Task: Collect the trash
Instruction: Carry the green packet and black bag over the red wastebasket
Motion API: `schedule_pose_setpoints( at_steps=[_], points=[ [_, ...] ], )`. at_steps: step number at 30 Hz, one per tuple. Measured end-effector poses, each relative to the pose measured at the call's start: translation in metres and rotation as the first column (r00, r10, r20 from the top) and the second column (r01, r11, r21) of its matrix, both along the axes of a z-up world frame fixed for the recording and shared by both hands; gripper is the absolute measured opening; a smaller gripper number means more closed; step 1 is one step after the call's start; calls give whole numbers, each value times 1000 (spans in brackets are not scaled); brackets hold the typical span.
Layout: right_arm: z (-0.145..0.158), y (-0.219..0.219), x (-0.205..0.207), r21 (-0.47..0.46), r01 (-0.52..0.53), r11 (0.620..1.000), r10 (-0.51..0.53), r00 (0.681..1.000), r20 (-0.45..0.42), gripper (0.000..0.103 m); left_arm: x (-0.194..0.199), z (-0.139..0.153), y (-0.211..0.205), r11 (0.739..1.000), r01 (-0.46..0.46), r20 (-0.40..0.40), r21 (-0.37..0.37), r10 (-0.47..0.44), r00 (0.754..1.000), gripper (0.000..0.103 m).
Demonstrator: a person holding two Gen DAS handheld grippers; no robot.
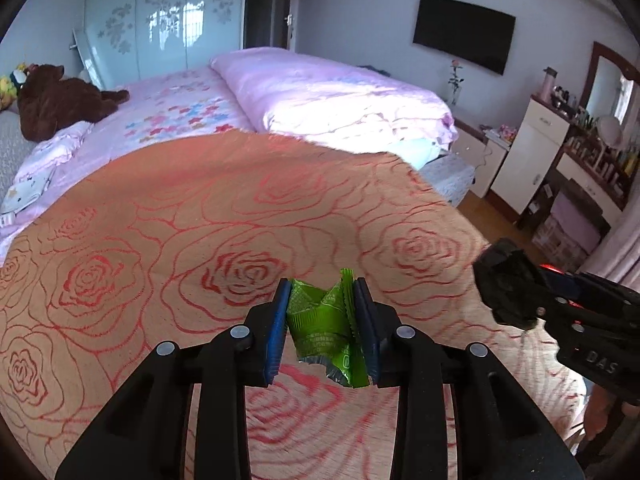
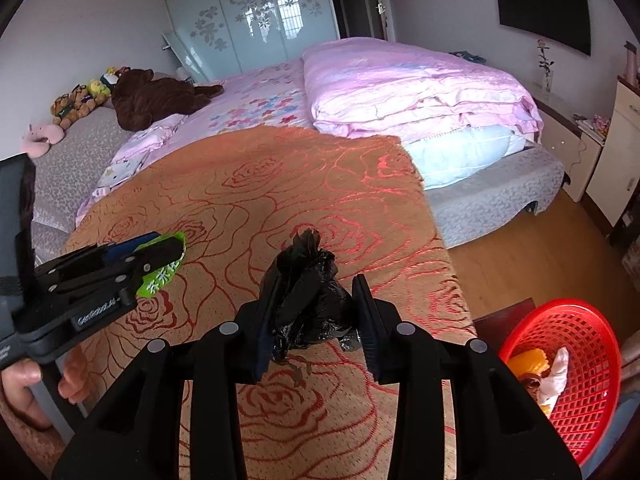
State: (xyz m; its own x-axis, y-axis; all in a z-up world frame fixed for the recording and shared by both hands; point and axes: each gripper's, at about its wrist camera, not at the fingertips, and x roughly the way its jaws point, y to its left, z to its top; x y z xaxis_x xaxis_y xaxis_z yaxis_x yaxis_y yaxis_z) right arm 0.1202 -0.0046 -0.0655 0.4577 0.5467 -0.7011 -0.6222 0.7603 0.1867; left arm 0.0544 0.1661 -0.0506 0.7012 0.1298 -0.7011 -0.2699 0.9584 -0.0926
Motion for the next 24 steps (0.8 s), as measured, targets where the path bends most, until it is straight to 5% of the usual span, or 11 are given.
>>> schedule_pose_setpoints(
  at_steps=[24],
  points=[
    [47, -68, -8, 40, 101, 994, -104, 991, 85, 35, -14, 48, -62, 998, 64, 94, 26, -66, 993, 30]
  ],
)
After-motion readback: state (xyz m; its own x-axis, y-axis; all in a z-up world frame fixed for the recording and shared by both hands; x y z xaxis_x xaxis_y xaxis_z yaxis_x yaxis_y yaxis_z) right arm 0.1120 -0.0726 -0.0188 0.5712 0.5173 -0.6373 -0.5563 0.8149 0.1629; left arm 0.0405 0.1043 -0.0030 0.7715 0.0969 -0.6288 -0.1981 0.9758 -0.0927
